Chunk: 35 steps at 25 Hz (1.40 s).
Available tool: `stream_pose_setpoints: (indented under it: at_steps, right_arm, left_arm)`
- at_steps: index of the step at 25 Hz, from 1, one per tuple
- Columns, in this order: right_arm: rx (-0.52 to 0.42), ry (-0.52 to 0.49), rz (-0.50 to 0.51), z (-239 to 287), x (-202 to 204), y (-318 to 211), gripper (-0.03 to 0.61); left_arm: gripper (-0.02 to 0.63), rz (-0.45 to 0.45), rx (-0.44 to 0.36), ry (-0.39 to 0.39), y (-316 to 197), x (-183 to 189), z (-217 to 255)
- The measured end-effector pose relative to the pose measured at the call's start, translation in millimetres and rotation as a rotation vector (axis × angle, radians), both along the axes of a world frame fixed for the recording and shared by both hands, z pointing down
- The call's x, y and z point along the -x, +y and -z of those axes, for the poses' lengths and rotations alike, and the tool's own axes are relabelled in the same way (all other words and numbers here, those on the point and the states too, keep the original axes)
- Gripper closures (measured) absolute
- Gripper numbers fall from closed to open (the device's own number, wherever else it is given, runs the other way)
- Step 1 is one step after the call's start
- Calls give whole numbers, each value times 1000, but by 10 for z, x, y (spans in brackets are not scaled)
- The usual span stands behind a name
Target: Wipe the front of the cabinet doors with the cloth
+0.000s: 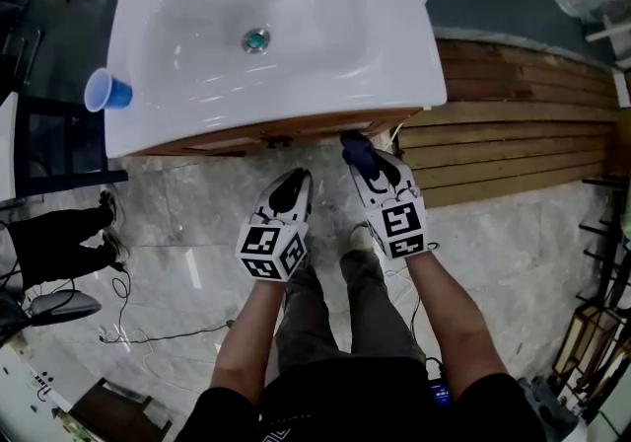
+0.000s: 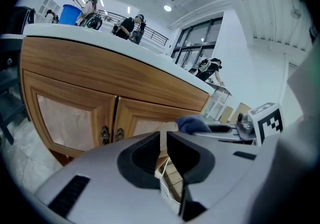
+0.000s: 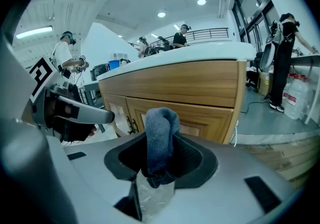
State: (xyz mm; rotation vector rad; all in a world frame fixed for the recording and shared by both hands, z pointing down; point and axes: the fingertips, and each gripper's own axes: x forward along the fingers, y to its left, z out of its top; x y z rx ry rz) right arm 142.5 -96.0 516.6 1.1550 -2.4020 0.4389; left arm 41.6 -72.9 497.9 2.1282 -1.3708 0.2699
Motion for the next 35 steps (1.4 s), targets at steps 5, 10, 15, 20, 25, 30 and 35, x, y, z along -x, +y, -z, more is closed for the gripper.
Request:
stream_pose_setpoints:
  at_steps: [5, 10, 15, 20, 25, 30, 35]
  right_arm:
    - [15, -10, 55, -83, 437, 92, 425]
    - [26, -4, 97, -179, 806, 111, 425]
    - [48, -20, 109, -266, 1156, 67, 425]
    - [57, -13, 125, -347, 1384, 15, 425]
    - [59, 14, 134, -401, 1373, -52, 425]
    - [65, 25, 109, -439, 1152, -116, 425]
    - [70, 29, 75, -488, 862, -192, 425]
  left_arm:
    - [568, 37, 11, -13, 99, 371, -52]
    - [568, 74, 23, -25, 178, 732, -97]
    - [568, 93, 37, -35, 247, 1029, -154]
    - [568, 95, 44, -40, 255, 1183, -199]
    - [568, 90, 44, -39, 195, 1184, -222]
    - [568, 82, 45, -34, 121, 1048, -237]
    - [568, 63, 48, -31, 28, 815, -285]
